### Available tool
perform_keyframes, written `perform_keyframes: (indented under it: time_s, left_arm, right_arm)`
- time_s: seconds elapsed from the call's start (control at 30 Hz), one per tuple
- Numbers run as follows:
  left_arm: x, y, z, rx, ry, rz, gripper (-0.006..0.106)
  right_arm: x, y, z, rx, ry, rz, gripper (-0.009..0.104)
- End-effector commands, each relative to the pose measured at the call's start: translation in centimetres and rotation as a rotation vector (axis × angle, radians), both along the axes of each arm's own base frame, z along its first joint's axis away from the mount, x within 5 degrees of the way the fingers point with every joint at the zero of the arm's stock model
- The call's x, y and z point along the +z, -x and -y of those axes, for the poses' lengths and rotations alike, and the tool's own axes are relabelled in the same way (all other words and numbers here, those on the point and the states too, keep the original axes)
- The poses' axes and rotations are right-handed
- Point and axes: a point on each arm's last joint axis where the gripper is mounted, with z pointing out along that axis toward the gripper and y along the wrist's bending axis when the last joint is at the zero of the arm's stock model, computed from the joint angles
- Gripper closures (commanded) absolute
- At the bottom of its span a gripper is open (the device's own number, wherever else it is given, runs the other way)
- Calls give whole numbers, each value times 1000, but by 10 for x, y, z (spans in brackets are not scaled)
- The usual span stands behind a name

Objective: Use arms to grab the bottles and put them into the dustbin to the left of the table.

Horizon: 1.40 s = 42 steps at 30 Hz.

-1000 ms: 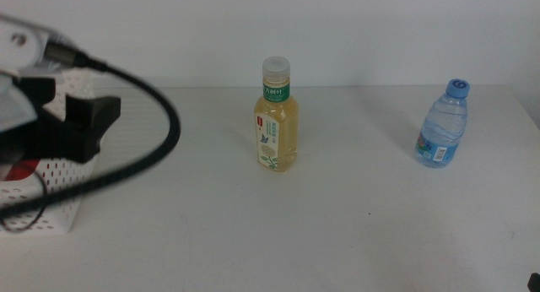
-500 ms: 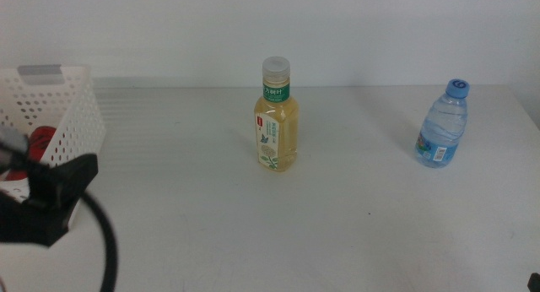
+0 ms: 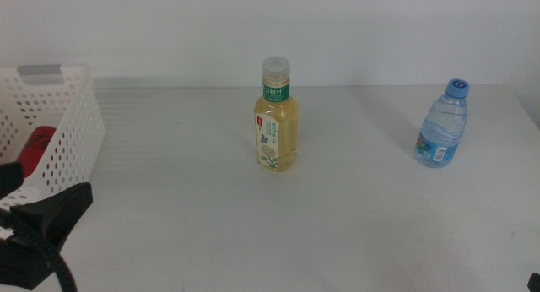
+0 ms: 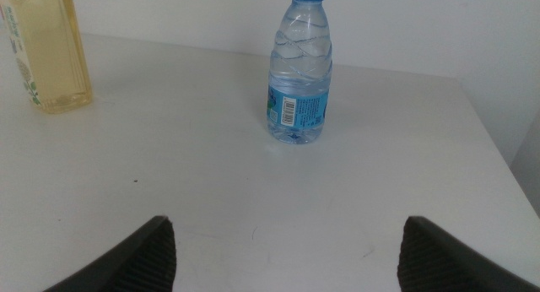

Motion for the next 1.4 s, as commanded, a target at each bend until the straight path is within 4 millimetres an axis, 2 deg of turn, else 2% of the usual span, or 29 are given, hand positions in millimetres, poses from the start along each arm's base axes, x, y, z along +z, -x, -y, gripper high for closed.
perform_keyframes:
  time_s: [0.0, 0.17, 0.3, 0.4, 0.57, 0.7, 0.8, 0.87, 1.03, 1.37]
  left_arm:
    - [16, -2, 0, 18, 57, 76, 21]
    - [18, -20, 2, 52, 101, 116, 20]
    - [16, -39, 12, 26, 90, 141, 20]
    - [8, -60, 28, -3, 61, 144, 20]
    - [-7, -89, 66, -22, 46, 236, 20]
    - [-32, -108, 97, -28, 22, 273, 20]
    - [-49, -122, 113, -51, 48, 232, 20]
    - [-63, -139, 123, -99, 43, 210, 20]
    - [-81, -170, 132, -177, 93, 156, 20]
    - [-107, -221, 145, -274, 154, 179, 20]
  right_arm:
    - [10, 1, 1, -10, 9, 108, 25]
    - [10, 1, 1, -10, 9, 108, 25]
    - [10, 1, 1, -10, 9, 108, 25]
    - [10, 1, 1, -10, 9, 108, 25]
    - [10, 1, 1, -10, 9, 108, 25]
    - [10, 1, 1, -10, 9, 108, 25]
    - [10, 1, 1, -10, 9, 108, 25]
    - [10, 1, 1, -10, 9, 108, 25]
    - [10, 1, 1, -10, 9, 108, 25]
    - [10, 1, 1, -10, 9, 108, 25]
